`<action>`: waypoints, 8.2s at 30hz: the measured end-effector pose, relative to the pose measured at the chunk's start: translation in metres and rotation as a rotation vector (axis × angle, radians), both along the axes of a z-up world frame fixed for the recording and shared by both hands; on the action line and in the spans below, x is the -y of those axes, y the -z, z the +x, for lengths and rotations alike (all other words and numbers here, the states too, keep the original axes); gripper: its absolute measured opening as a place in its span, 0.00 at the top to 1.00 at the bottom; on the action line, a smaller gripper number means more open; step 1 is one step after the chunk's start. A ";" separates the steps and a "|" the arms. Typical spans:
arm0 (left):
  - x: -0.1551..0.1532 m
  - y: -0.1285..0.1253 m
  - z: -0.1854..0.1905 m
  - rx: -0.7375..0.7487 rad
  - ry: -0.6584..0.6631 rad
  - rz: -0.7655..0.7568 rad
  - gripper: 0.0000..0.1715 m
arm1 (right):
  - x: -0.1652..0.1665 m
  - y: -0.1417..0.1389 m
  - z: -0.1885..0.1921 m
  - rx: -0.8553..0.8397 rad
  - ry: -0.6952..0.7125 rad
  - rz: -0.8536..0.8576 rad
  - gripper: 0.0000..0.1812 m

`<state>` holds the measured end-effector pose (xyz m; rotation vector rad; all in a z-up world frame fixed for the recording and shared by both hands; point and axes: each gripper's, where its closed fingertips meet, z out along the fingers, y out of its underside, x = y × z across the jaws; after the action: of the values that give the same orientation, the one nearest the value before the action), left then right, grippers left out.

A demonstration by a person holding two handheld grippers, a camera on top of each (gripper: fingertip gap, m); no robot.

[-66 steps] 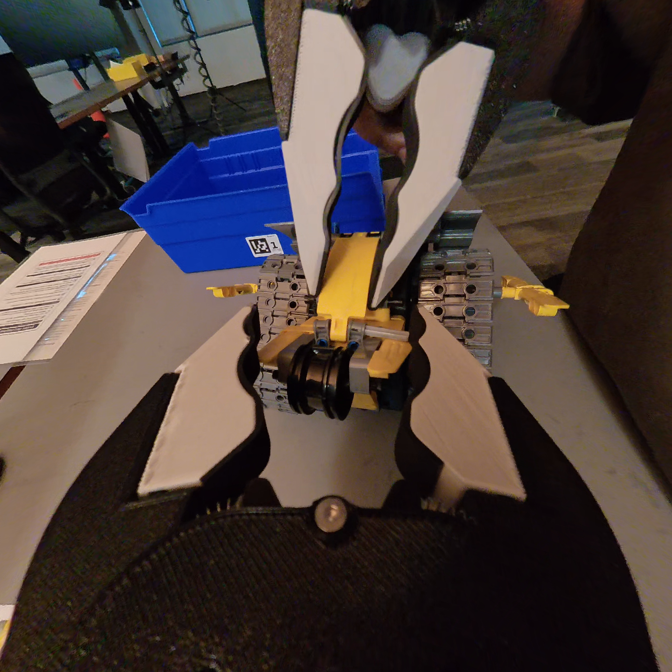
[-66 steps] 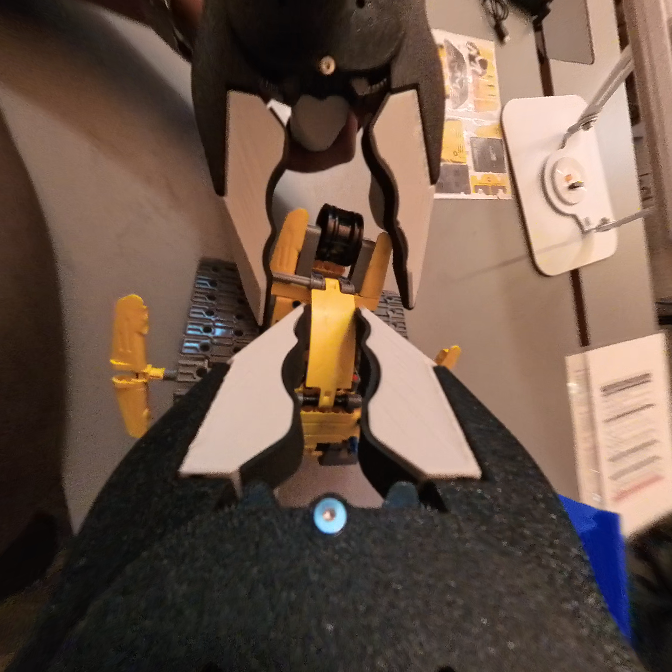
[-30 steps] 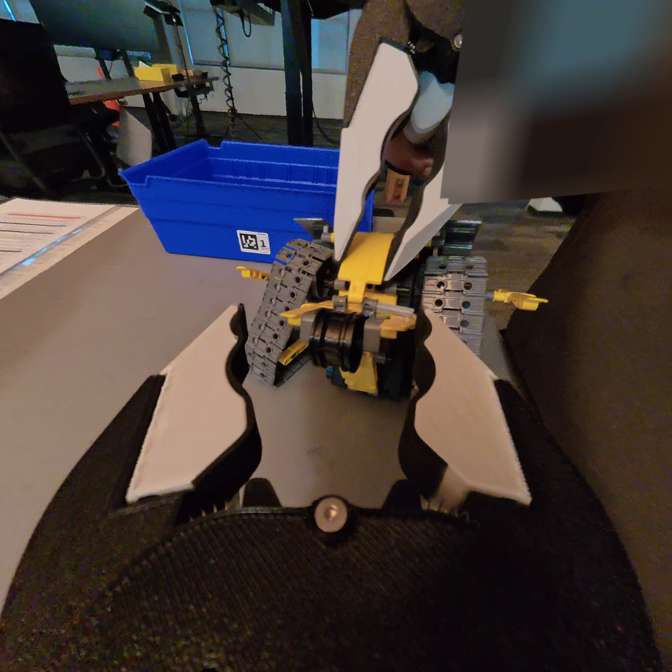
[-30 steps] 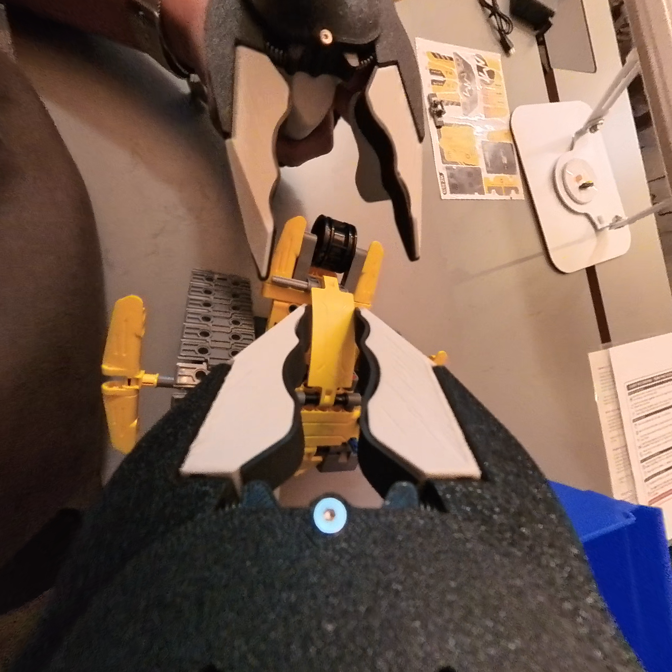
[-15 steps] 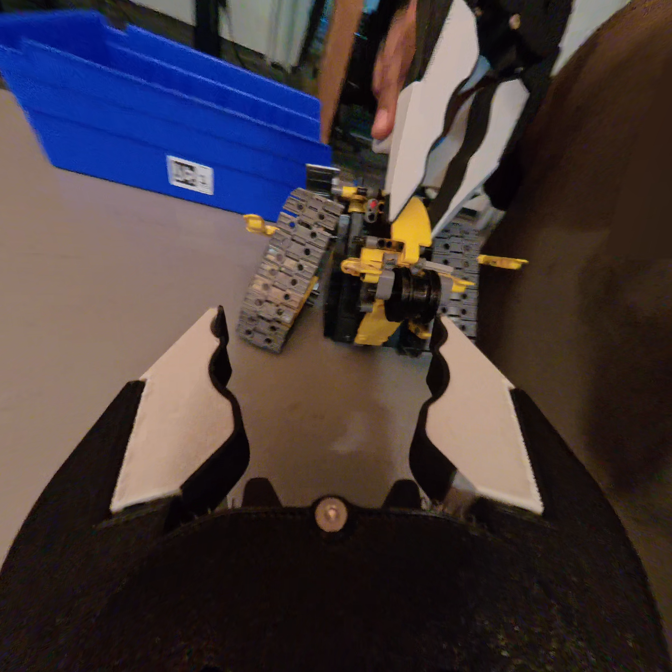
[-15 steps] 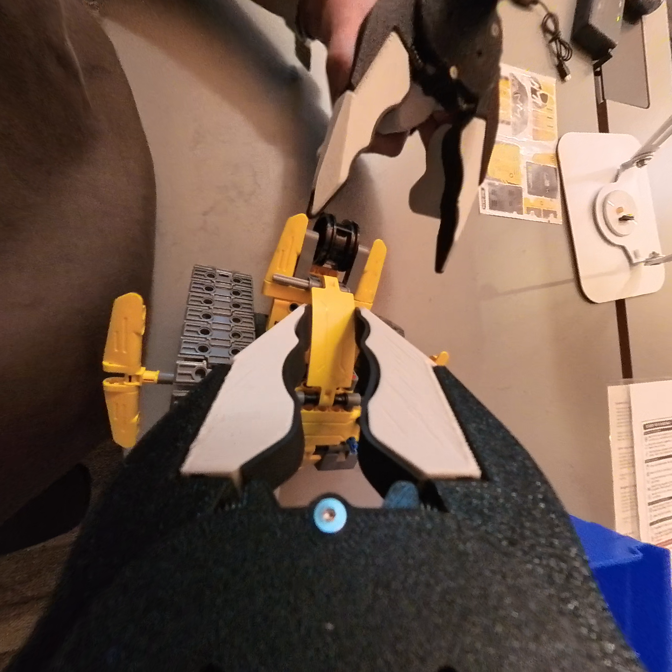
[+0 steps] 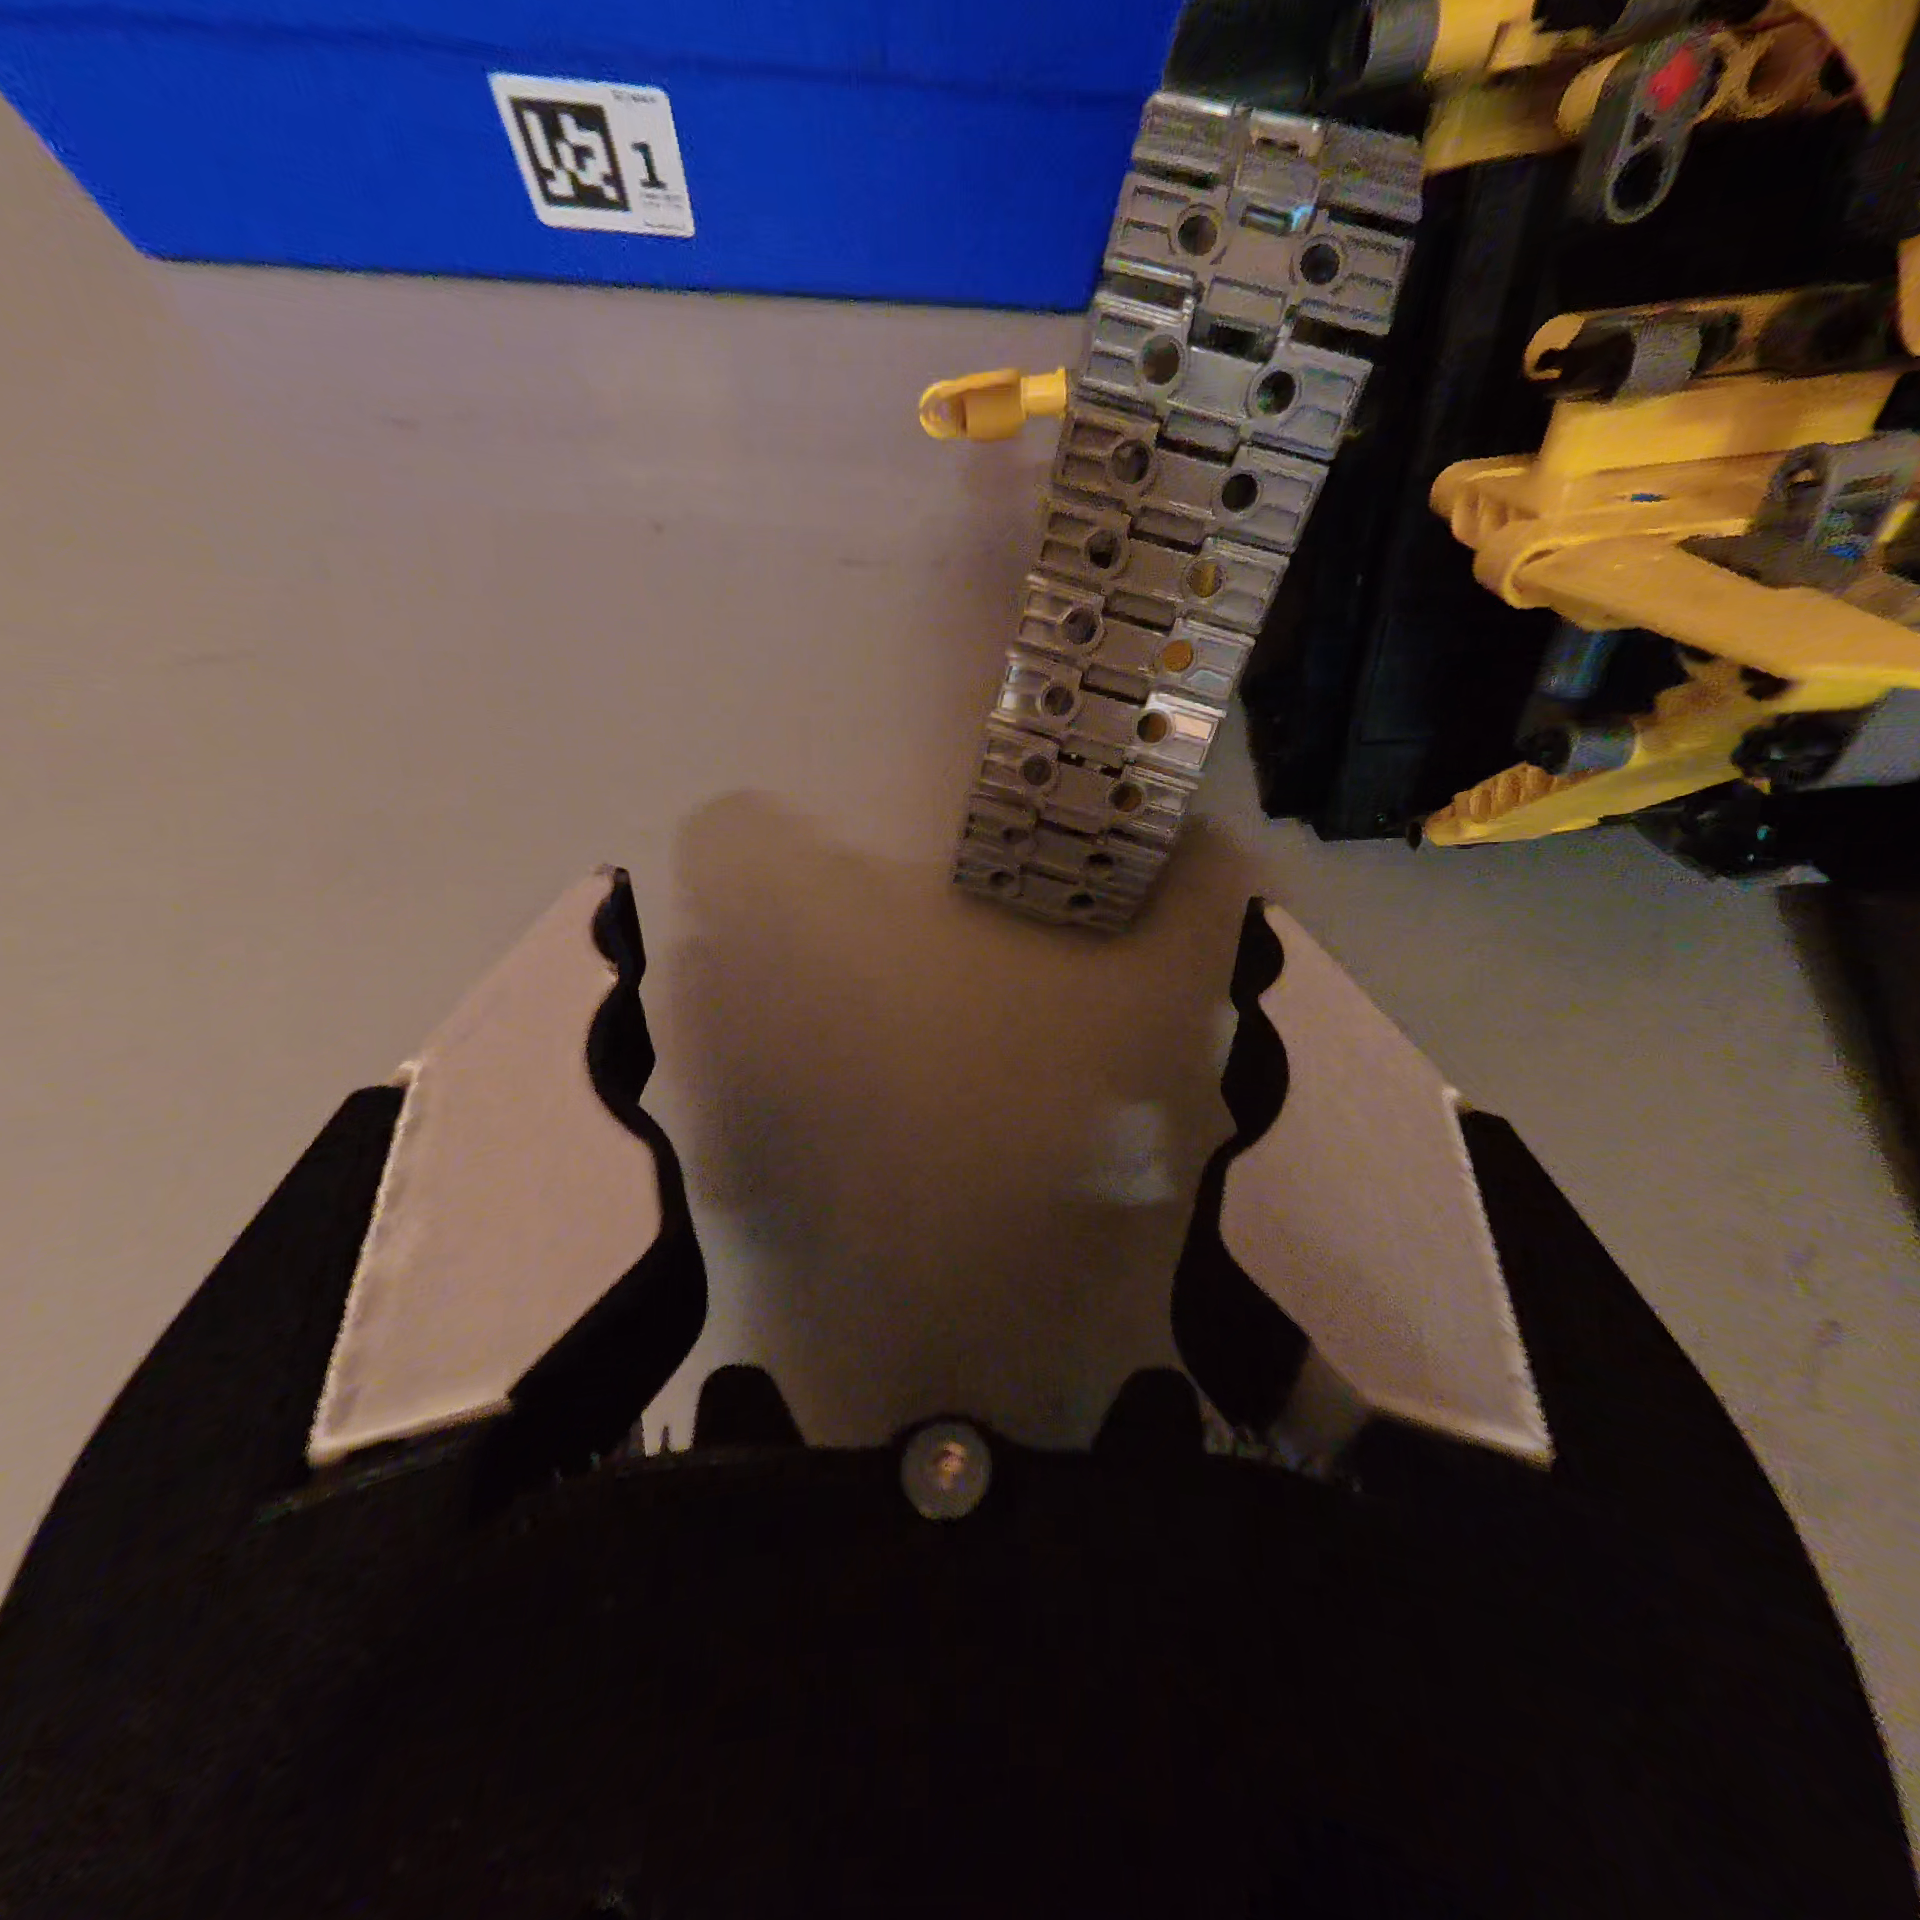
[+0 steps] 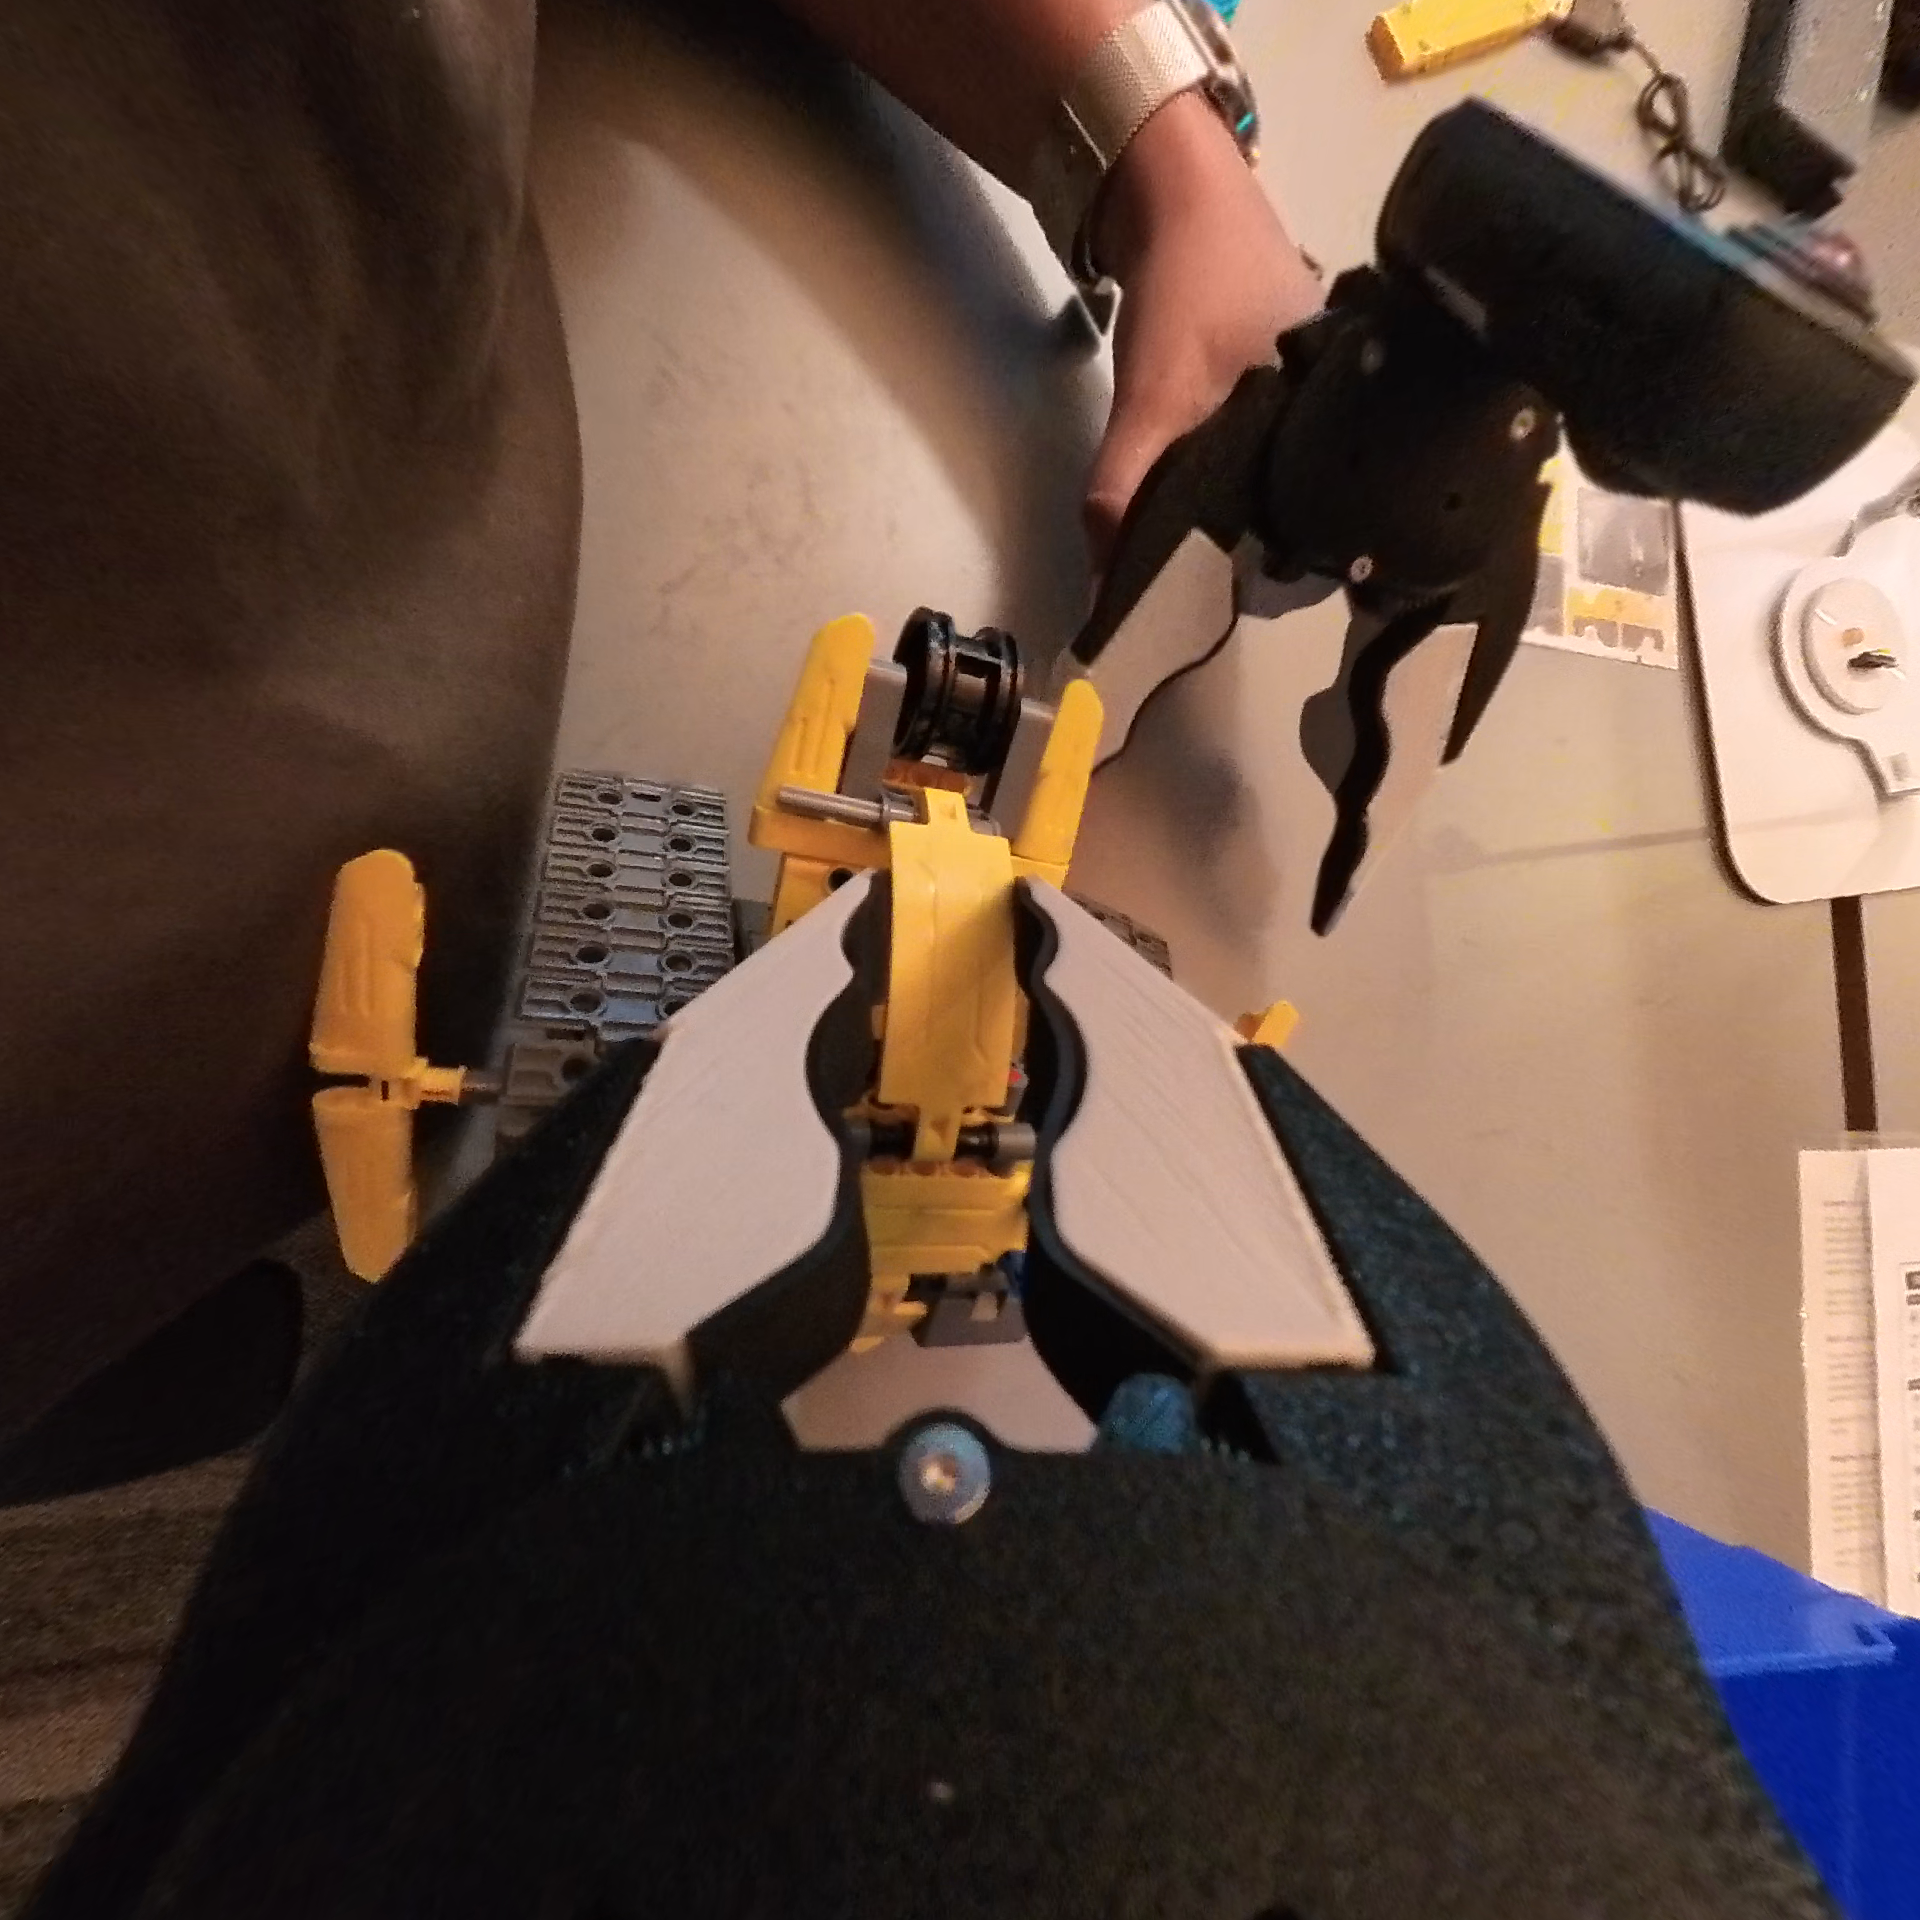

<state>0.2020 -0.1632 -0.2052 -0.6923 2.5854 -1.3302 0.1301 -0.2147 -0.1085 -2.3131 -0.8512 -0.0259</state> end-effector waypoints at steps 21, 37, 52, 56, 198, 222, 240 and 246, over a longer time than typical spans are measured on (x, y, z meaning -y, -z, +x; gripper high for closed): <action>0.020 0.014 -0.010 -0.013 0.117 0.089 0.80 | 0.011 -0.001 0.006 0.010 0.051 0.023 0.87; 0.038 0.008 -0.015 -0.005 0.189 0.055 0.76 | 0.017 0.001 0.009 0.077 0.082 0.000 0.87; 0.028 0.001 -0.029 -0.036 0.175 0.003 0.75 | 0.017 0.005 0.012 0.126 0.095 -0.042 0.88; 0.027 0.001 -0.030 -0.039 0.167 0.006 0.66 | 0.017 0.005 0.011 0.145 0.095 -0.046 0.88; 0.015 -0.058 -0.253 0.603 -0.964 -0.125 1.00 | 0.021 0.069 -0.152 -0.316 0.543 0.856 1.00; 0.040 -0.018 -0.234 0.497 -0.954 -0.327 0.92 | 0.003 0.065 -0.130 -0.478 0.605 0.921 0.97; 0.094 0.000 -0.253 0.408 -0.946 -0.357 0.81 | 0.081 0.109 -0.134 -0.417 0.824 0.768 0.88; 0.109 -0.002 -0.262 0.419 -0.920 -0.350 0.76 | 0.085 0.109 -0.150 -0.376 0.780 0.757 0.87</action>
<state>-0.0597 -0.2719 -0.2037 -1.2711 1.3989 -1.3652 -0.0195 -0.3000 -0.2173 -1.6951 0.2631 -0.2047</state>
